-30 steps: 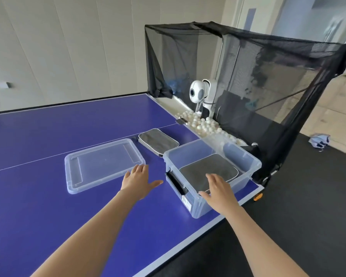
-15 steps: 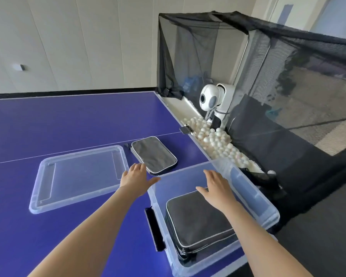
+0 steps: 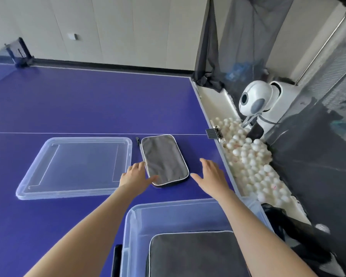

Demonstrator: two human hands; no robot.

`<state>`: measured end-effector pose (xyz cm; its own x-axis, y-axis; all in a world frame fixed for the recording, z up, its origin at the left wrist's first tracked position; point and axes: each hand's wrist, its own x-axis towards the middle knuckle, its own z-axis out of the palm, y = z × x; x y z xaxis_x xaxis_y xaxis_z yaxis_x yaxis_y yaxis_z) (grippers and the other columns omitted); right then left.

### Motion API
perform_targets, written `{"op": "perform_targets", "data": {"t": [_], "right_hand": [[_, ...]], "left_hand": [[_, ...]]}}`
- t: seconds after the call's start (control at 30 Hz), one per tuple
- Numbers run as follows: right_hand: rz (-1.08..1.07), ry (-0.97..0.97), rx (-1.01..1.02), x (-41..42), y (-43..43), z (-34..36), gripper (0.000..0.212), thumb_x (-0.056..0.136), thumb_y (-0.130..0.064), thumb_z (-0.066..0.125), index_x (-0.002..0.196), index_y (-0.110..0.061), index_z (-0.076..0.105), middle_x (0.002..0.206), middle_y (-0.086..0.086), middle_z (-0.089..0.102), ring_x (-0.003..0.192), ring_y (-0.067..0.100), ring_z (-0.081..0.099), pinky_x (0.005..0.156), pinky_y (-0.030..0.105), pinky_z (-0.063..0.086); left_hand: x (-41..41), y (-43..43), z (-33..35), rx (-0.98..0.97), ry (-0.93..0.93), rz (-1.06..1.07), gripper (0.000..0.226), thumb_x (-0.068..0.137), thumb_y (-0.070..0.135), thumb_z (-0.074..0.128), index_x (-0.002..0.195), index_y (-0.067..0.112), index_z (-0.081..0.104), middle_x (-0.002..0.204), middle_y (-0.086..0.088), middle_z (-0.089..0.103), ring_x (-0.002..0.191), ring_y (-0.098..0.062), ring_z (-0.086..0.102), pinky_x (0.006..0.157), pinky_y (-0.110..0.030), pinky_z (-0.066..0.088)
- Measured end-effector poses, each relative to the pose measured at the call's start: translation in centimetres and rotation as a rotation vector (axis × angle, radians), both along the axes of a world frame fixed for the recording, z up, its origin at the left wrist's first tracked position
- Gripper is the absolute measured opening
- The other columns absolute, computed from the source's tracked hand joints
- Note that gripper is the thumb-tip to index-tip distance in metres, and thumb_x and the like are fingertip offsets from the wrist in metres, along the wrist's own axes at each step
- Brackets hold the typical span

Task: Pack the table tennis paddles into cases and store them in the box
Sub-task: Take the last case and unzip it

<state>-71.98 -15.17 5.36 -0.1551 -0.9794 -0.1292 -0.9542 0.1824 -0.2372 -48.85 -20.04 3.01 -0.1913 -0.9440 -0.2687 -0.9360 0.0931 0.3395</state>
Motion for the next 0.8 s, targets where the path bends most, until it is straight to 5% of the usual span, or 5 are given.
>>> {"op": "perform_targets", "data": {"t": [0.4,0.8], "right_hand": [[-0.075,-0.391,0.225,-2.3,-12.8,-9.2,0.073,0.091,-0.042,0.057,0.147,-0.009,0.023,0.147,0.012,0.034,0.135,0.028,0.034,0.106,0.045,0.036],[-0.262,-0.600,0.266,-1.8,-18.1,-14.4,0.076,0.085,-0.038,0.066,0.145,-0.011,0.028,0.143,0.012,0.035,0.129,0.031,0.040,0.103,0.039,0.039]], "left_hand": [[-4.8,-8.2,-8.2,0.254,0.397,0.511,0.098,0.083,0.050,0.065,0.152,0.012,0.005,0.154,-0.012,0.021,0.139,-0.031,0.029,0.110,-0.043,0.032],[-5.4,-12.5,-13.0,0.274,0.613,0.821,0.087,0.077,0.045,0.073,0.145,0.014,0.029,0.142,-0.008,0.033,0.128,-0.030,0.041,0.105,-0.048,0.040]]}}
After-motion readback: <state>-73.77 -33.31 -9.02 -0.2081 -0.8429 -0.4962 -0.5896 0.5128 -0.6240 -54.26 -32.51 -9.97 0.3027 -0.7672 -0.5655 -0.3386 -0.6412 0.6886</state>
